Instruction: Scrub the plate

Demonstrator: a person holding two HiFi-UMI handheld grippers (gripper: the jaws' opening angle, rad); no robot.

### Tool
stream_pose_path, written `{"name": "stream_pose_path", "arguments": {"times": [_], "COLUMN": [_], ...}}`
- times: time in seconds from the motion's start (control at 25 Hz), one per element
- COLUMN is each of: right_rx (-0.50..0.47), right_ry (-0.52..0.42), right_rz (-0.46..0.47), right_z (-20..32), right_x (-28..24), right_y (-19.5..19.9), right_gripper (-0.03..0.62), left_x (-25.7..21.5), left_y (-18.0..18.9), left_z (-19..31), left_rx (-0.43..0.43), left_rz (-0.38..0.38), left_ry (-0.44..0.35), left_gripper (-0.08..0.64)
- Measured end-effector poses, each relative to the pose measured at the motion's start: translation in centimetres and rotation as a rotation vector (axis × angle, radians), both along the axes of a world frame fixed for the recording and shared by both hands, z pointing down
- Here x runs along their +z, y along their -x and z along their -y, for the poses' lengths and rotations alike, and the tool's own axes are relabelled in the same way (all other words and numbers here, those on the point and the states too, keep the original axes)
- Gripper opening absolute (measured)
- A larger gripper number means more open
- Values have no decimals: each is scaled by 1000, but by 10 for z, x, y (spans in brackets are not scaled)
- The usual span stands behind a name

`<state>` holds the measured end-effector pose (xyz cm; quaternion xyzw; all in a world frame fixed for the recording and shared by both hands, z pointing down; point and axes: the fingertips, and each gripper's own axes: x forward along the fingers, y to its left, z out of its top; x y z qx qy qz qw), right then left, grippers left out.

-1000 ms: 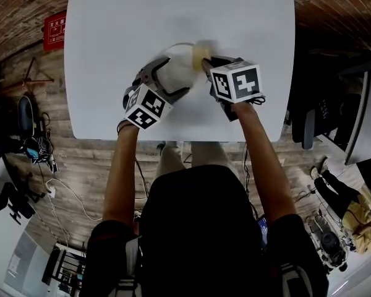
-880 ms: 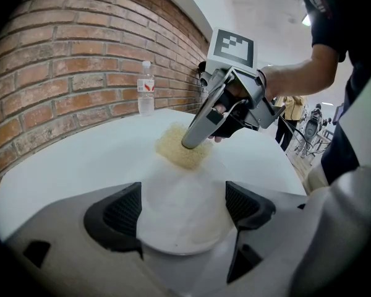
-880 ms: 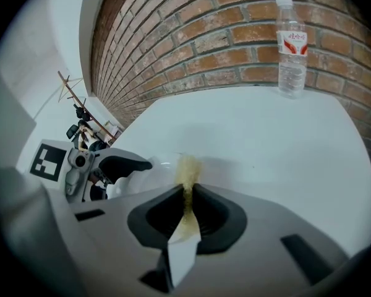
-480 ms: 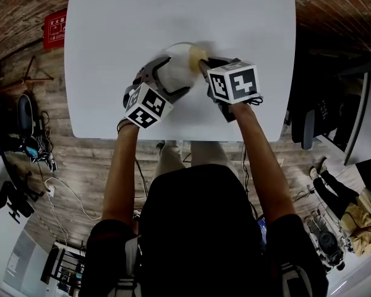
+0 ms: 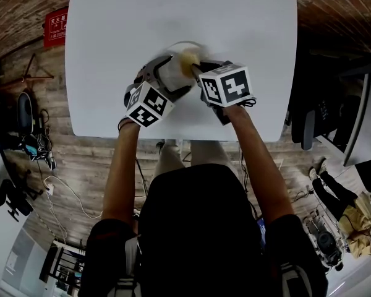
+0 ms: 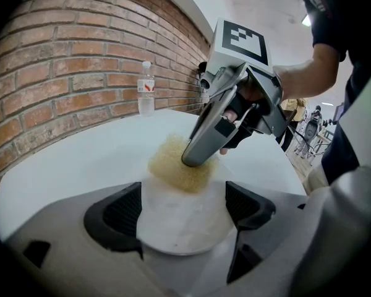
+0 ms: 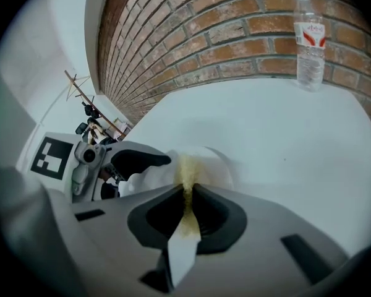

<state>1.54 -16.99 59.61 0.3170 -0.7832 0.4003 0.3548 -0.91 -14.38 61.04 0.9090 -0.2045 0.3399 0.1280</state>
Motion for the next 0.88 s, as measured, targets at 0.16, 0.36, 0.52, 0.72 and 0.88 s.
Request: {"name": "stream_pose_path", "arguments": {"times": [0.16, 0.36, 0.52, 0.72, 0.88], "right_rx": [-29, -57, -78, -72, -69], "right_ry": [1, 10, 5, 14, 18], "right_rz": [9, 9, 23, 13, 13], "right_z": [-6, -16, -19, -19, -17], "right_x": [0, 2, 1, 3, 3], "right_y": [10, 18, 26, 23, 21], "right_gripper": [41, 41, 41, 41, 41], "left_x": [0, 0, 1, 0, 0], "left_y": [1, 0, 0, 1, 1], "left_z": [0, 0, 1, 1, 1], "left_rx": [1, 1, 0, 0, 0], "left_rz": [-1, -2, -2, -2, -2], "left_ry": [-1, -2, -2, 0, 1], "left_gripper": [403, 403, 403, 403, 403]}}
